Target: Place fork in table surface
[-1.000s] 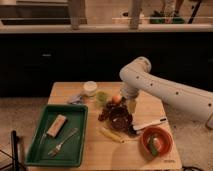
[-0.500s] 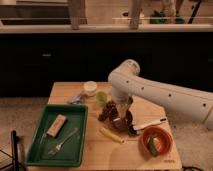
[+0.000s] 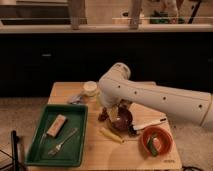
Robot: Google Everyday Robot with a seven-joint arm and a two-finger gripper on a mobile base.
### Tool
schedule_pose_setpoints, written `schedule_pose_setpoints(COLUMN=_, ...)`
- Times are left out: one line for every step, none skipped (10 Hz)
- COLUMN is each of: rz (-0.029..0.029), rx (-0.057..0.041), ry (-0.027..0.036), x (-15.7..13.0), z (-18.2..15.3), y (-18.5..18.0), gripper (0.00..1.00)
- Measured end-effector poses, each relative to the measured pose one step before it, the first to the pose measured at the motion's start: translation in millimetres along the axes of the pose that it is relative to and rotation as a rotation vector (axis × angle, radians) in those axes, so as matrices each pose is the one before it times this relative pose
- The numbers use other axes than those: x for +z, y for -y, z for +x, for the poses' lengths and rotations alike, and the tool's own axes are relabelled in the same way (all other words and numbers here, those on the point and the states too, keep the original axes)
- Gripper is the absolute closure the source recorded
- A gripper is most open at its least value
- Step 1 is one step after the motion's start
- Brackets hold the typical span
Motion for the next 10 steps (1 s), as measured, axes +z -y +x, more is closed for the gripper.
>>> schedule_pose_setpoints(rz=0.00720, rx=-0.01076, ry=0.01444, x=-1.25, z=-11.98, y=0.75, gripper=0.20)
schedule_pose_setpoints(rz=0.00532, rx=-0.01320, ry=0.01485, x=-0.41, z=-12.65, y=0.58, gripper=0.20)
schedule_pose_setpoints(rz=0.00402, rx=-0.01332, ry=0.01208, x=-0.11, z=-10.43, y=0.87, gripper=0.20)
schedule_pose_setpoints(rz=0.00400, rx=-0.01523, ry=0.01612, x=-0.07, z=-12.14, y=1.75, gripper=0.20)
schedule_pose_setpoints(rz=0.00173, rx=-0.01118, ry=0.01360, x=-0.18, z=-7.03, y=-0.49, gripper=0.20)
schedule_pose_setpoints(rz=0.00114, rx=-0.00872, ry=0.01507, x=0.18, z=-7.01, y=-1.79, gripper=0.20)
schedule_pose_setpoints(rz=0.00102, rx=-0.01075, ry=0.01552, x=1.01, z=-9.25, y=-0.88, gripper=0.20)
schedule_pose_setpoints(rz=0.00001, rx=-0.01034, ry=0.01694, x=2.26, z=-10.01, y=-1.04, gripper=0.20)
schedule_pose_setpoints(rz=0.00148, rx=-0.00265, ry=0.01433, x=1.98, z=-7.47, y=-1.17, gripper=0.20)
schedule_pose_setpoints(rz=0.00191, rx=-0.00409, ry=0.01431, x=2.34, z=-8.58, y=-1.01, gripper=0.20)
